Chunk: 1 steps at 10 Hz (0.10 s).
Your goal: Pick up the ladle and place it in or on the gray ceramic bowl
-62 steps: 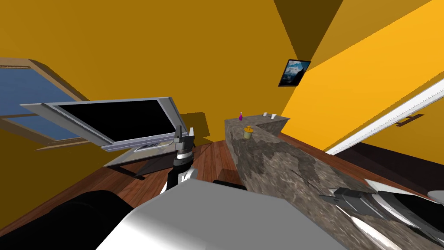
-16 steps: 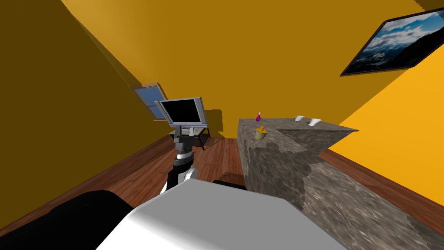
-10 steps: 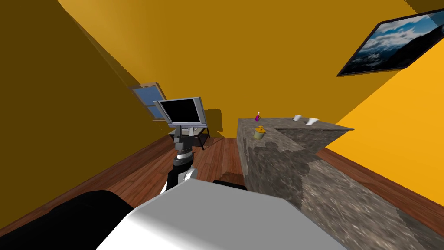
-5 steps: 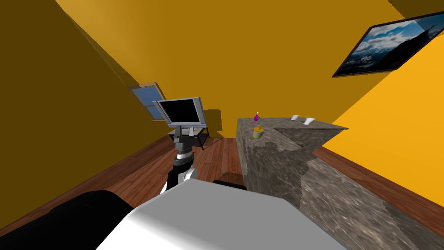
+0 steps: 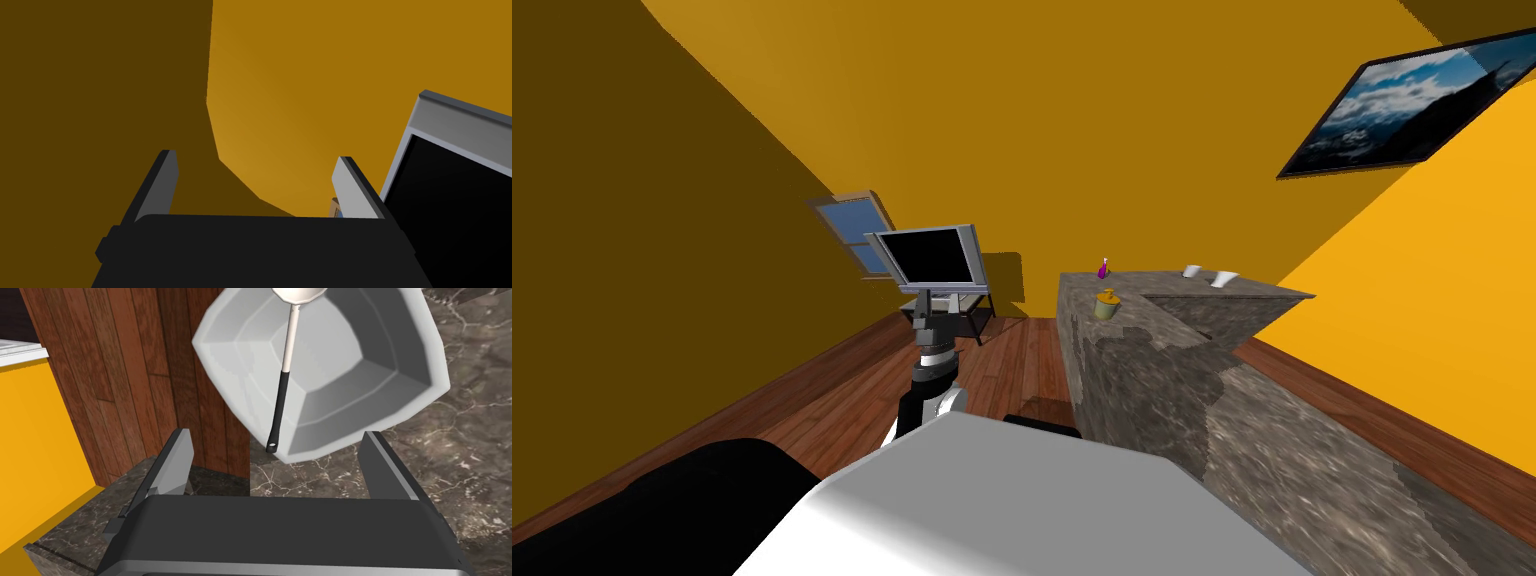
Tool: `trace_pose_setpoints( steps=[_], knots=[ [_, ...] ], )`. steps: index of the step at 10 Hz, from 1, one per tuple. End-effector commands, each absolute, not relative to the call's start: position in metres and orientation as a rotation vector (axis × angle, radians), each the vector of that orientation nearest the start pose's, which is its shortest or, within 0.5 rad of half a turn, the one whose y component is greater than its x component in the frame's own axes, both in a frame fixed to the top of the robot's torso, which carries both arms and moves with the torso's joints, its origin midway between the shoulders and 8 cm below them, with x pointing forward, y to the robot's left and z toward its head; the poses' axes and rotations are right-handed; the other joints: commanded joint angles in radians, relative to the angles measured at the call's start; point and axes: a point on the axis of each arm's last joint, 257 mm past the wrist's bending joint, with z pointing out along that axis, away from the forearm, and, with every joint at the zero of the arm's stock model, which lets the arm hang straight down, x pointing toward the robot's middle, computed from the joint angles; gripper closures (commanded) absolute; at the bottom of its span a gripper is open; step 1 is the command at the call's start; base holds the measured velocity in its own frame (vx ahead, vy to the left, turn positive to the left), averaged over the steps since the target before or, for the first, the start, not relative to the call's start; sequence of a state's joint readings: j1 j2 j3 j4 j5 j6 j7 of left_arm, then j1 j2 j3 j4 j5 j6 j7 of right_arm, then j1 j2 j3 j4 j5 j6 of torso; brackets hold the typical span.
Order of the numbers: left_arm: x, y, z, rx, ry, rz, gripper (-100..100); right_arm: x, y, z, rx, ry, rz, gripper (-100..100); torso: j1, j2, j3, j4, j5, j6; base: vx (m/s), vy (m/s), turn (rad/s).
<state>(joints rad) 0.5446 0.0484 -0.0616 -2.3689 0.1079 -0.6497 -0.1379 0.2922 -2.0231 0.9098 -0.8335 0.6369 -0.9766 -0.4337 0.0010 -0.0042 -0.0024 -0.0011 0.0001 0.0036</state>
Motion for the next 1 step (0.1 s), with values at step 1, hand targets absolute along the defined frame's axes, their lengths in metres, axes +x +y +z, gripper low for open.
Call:
trace_pose_setpoints(
  steps=[1],
  knots=[
    [0.2957, 0.2672, 0.0732, -0.505, 0.471, -1.327, 0, 0.0474, -0.8065, -0.1249, -0.020, 3.252, -0.544, 0, 0.000, 0.000, 0.000, 0.000, 0.000, 0.000, 0.000, 0.000, 0.000]
  ],
)
